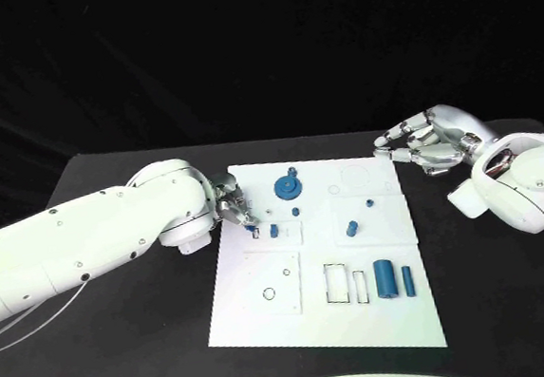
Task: Assemble the parts on the task board
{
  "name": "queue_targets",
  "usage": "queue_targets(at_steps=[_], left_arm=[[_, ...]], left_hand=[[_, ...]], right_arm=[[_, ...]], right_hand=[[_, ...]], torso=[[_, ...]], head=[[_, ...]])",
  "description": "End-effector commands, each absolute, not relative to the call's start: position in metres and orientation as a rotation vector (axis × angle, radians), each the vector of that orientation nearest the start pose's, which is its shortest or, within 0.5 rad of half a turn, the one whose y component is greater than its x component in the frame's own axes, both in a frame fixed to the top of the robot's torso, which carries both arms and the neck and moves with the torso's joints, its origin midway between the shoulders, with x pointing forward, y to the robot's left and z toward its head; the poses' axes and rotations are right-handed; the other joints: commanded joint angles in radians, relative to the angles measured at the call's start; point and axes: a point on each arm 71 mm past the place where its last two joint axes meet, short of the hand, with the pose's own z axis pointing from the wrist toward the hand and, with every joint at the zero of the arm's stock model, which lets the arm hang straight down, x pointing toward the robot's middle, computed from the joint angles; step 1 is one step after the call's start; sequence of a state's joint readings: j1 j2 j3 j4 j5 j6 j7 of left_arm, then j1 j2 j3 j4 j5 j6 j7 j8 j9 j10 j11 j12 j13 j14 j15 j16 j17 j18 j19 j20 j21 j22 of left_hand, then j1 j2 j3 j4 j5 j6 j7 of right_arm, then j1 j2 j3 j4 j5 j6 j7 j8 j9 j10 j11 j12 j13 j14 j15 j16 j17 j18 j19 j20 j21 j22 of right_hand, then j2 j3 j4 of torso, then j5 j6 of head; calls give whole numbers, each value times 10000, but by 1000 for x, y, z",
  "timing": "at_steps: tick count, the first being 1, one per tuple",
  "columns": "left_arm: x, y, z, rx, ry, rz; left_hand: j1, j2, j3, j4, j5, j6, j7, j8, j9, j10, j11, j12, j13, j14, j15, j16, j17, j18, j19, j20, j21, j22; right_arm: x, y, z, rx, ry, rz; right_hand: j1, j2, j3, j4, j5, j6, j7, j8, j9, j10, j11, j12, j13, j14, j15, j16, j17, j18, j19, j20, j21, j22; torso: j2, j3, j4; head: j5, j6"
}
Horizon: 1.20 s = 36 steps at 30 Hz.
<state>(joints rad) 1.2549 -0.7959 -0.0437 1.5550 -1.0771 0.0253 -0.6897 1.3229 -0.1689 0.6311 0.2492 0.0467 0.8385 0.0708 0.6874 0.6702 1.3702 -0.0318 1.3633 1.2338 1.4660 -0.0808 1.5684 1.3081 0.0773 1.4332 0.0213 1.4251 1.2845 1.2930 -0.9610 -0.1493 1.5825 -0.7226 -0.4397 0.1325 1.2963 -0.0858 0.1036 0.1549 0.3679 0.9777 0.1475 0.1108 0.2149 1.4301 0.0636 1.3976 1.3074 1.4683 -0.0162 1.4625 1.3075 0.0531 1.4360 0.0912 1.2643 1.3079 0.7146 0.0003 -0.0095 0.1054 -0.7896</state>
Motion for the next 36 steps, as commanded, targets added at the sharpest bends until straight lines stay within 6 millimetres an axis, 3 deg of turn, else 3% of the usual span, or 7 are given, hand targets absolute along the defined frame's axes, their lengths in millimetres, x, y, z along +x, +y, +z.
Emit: queue_targets(at_steps=[1, 36], left_arm=[[481, 193, -200, -2723, 22288, -2998], [476, 190, -202, -2575, 22506, -2896]], left_hand=[[-13, 74, 616, -515, 27, 422, -333, 42, 24, 79, -5, 62, 20, 1048, -69, 24, 2627, -161, 61, -12, 43, -4], [-482, -43, 757, -513, 25, 651, -449, 243, 207, 241, -100, 164, 185, 1048, -149, 24, 2627, -168, 88, -70, 53, 33]], right_arm=[[477, -246, -170, 4528, 16198, 10186], [476, -247, -170, 4520, 16179, 10194]], right_hand=[[-63, 7, -42, -1, 57, -38, -32, 27, 10, -30, -37, 0, 930, 588, 21, -55, 1312, 194, -59, -12, -18, 384], [-63, 7, -42, -1, 57, -38, -32, 27, 10, -30, -37, 0, 930, 588, 21, -55, 1312, 194, -59, -12, -18, 384]], torso=[[-1, -2, 1], [4, 2, -2]], head=[[10, 2], [14, -34]])
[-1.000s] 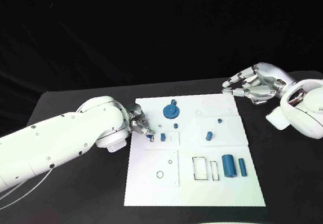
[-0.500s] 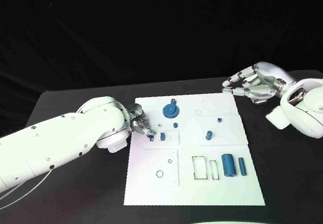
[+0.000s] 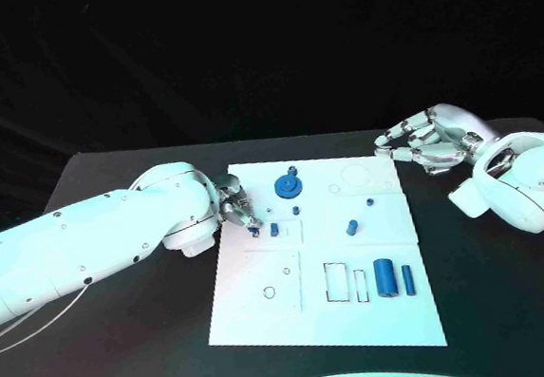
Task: Assemble the parts on the task board
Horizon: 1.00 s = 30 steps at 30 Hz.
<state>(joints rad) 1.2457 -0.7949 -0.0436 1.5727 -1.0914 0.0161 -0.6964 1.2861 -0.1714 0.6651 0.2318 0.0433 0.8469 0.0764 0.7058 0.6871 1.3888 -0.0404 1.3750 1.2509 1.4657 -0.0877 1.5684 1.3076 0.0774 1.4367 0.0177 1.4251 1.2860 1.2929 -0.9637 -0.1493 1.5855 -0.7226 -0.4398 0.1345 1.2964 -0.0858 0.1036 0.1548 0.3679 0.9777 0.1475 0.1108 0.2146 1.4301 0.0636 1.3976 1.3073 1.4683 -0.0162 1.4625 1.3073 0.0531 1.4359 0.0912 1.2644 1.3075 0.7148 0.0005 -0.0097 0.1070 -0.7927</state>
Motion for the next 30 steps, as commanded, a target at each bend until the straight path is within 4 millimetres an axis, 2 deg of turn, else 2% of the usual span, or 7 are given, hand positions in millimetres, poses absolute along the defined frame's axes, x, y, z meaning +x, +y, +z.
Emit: queue_targets(at_steps=[1, 14, 30], left_arm=[[476, 190, -202, -2567, 22520, -2884], [476, 191, -203, -2540, 22577, -2826], [475, 191, -205, -2531, 22571, -2779]], left_hand=[[-146, -29, 409, -332, 59, 577, -512, 66, 46, 59, -19, 50, 18, 1051, -85, 24, 2632, -169, 54, -37, 54, 20], [-517, -213, 171, -223, 58, 684, -583, 111, 125, 105, -75, 78, 69, 1051, -132, 24, 2632, -177, 82, -79, 71, 64], [-756, -264, -129, -109, 57, 768, -624, 108, 168, 132, -112, 96, 103, 1051, -167, 24, 2632, -182, 98, -113, 76, 84]], right_arm=[[476, -247, -170, 4520, 16180, 10195], [476, -247, -170, 4517, 16172, 10198], [475, -248, -169, 4524, 16160, 10192]], right_hand=[[-64, 8, -43, -1, 57, -38, -32, 27, 13, -30, -37, 0, 931, 588, 21, -55, 1313, 194, -59, -12, -18, 388], [-64, 8, -43, -1, 57, -38, -32, 27, 13, -30, -37, 0, 931, 588, 21, -55, 1313, 194, -59, -12, -18, 388], [-74, 24, -76, -3, 66, -47, -31, 29, 17, -40, -37, -9, 919, 583, 21, -71, 1298, 199, -65, -13, -50, 370]], torso=[[3, 2, -2], [-4, 1, -5], [-2, 2, 0]], head=[[-2, 0], [4, -4], [-12, -23]])
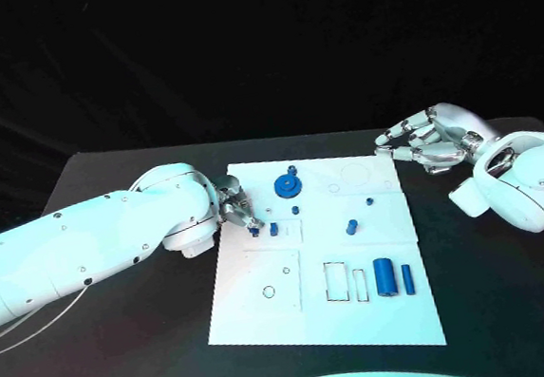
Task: Assemble the parts on the task board
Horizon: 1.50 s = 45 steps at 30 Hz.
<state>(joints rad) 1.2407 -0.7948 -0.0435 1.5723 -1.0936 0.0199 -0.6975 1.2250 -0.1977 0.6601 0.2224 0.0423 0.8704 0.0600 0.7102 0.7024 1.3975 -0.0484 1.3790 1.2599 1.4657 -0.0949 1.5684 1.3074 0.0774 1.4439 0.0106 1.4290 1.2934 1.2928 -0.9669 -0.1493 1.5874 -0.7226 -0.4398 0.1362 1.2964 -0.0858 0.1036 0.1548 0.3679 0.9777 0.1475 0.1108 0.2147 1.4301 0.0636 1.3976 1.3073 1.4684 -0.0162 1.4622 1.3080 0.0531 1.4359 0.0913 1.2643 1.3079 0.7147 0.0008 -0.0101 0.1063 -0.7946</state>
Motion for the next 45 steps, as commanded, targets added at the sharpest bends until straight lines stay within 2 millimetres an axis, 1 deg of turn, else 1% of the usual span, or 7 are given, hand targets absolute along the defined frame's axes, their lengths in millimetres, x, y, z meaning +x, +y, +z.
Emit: queue_targets(at_steps=[1, 10, 17, 33, 45], left_arm=[[475, 191, -205, -2528, 22569, -2775], [475, 191, -205, -2483, 22510, -2722], [476, 192, -205, -2469, 22406, -2659], [475, 193, -210, -2421, 22352, -2553], [474, 193, -211, -2408, 22393, -2527]], left_hand=[[-146, -1, -82, -15, 67, 534, -460, 63, 15, 45, -31, 57, 14, 1051, -94, 24, 2634, -182, 26, -42, 37, 10], [-206, -21, -200, 18, 67, 554, -468, 57, 26, 48, -38, 58, 19, 1051, -102, 24, 2634, -184, 31, -50, 39, 18], [-267, -65, -359, 55, 67, 561, -471, 38, 36, 15, -42, 23, -31, 1051, -107, 24, 2634, -182, 26, -57, 29, 5], [-384, -76, -636, 167, 67, 588, -468, 5, 50, -6, -40, 1, -52, 1051, -107, 24, 2634, -183, 29, -60, 24, 5], [-567, -30, -1227, 401, 67, 651, -462, -23, 89, 2, -31, 9, -32, 1051, -101, 24, 2634, -182, 32, -57, 12, 3]], right_arm=[[475, -248, -169, 4524, 16159, 10192], [475, -248, -169, 4522, 16148, 10196], [475, -248, -169, 4522, 16134, 10197], [475, -249, -169, 4530, 16118, 10186], [475, -249, -169, 4534, 16108, 10178]], right_hand=[[-74, 24, -76, -3, 66, -48, -31, 29, 16, -40, -37, -9, 919, 583, 21, -68, 1291, 199, -65, -14, -50, 366], [-74, 24, -76, -3, 66, -48, -31, 29, 16, -40, -37, -9, 919, 583, 21, -68, 1291, 199, -65, -14, -50, 366], [-74, 24, -76, -3, 66, -48, -31, 29, 16, -40, -37, -9, 919, 583, 21, -68, 1291, 199, -65, -14, -50, 366], [-74, 24, -76, -3, 66, -48, -31, 29, 16, -40, -37, -9, 919, 583, 21, -68, 1291, 199, -65, -14, -50, 366], [-74, 24, -76, -3, 66, -48, -31, 29, 16, -40, -37, -9, 919, 583, 21, -68, 1291, 199, -65, -14, -50, 366]], torso=[[-2, -2, 5], [5, -5, 5], [1, -5, 4], [4, -7, 10], [0, -2, 2]], head=[[-4, -1], [0, 7], [-3, -9], [-24, -36], [-28, -37]])
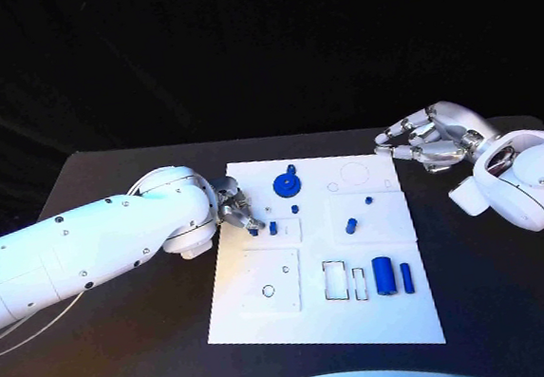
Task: Assemble the parts on the task board
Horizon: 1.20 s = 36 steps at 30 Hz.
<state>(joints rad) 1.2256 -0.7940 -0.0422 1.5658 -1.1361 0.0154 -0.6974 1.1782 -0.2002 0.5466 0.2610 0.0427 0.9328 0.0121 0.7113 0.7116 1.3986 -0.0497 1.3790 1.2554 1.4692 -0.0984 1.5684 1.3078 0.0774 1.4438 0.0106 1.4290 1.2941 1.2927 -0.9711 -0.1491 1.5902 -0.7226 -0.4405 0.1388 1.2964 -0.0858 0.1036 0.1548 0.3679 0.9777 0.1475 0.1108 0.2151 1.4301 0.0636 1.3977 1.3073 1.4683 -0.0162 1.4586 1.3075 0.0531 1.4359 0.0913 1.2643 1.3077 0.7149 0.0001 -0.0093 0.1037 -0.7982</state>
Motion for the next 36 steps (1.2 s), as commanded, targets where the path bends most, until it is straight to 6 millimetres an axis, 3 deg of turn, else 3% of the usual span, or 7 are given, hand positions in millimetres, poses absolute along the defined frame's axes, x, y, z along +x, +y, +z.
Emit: queue_targets(at_steps=[1, 9, 27, 36], left_arm=[[474, 193, -211, -2403, 22403, -2526], [474, 194, -212, -2397, 22439, -2518], [474, 196, -212, -2448, 22428, -2494], [474, 196, -211, -2611, 22433, -2581]], left_hand=[[-102, 0, -130, 28, 63, 28, 17, -37, -1, -5, -19, 14, 20, 1016, -66, 24, 2630, -183, 34, -57, 13, -2], [-212, -7, -628, 205, 61, 71, 24, -52, 29, 1, -13, 20, 34, 1016, -60, 24, 2630, -182, 32, -55, 3, -9], [-416, 247, -1545, 310, 65, 136, 24, -118, 67, 25, -12, 42, 79, 1016, -60, 24, 2630, -185, 46, -48, 2, 12], [-436, 412, -1651, 294, 67, 155, 7, -136, 74, 36, -22, 50, 97, 1016, -65, 24, 2630, -185, 49, -48, 1, 16]], right_arm=[[475, -250, -169, 4534, 16107, 10177], [475, -250, -169, 4537, 16105, 10171], [475, -250, -169, 4537, 16099, 10165], [475, -250, -169, 4537, 16101, 10165]], right_hand=[[-74, 24, -76, -3, 66, -48, -31, 29, 12, -40, -37, -9, 919, 583, 21, -32, 1296, 199, -65, -14, -50, 368], [-74, 24, -76, -3, 66, -48, -31, 29, 12, -40, -37, -9, 919, 583, 21, -32, 1296, 199, -65, -14, -50, 368], [-80, 31, -98, -6, 68, -57, -30, 29, 14, -54, -36, -23, 905, 575, 21, -54, 1272, 203, -71, -14, -73, 354], [-80, 31, -98, -6, 68, -57, -30, 29, 14, -54, -36, -23, 905, 575, 21, -54, 1272, 203, -71, -14, -73, 354]], torso=[[-2, 3, -5], [-2, 4, -1], [0, 1, -2], [-1, 1, -2]], head=[[-3, 2], [-4, 8], [14, 26], [10, 18]])
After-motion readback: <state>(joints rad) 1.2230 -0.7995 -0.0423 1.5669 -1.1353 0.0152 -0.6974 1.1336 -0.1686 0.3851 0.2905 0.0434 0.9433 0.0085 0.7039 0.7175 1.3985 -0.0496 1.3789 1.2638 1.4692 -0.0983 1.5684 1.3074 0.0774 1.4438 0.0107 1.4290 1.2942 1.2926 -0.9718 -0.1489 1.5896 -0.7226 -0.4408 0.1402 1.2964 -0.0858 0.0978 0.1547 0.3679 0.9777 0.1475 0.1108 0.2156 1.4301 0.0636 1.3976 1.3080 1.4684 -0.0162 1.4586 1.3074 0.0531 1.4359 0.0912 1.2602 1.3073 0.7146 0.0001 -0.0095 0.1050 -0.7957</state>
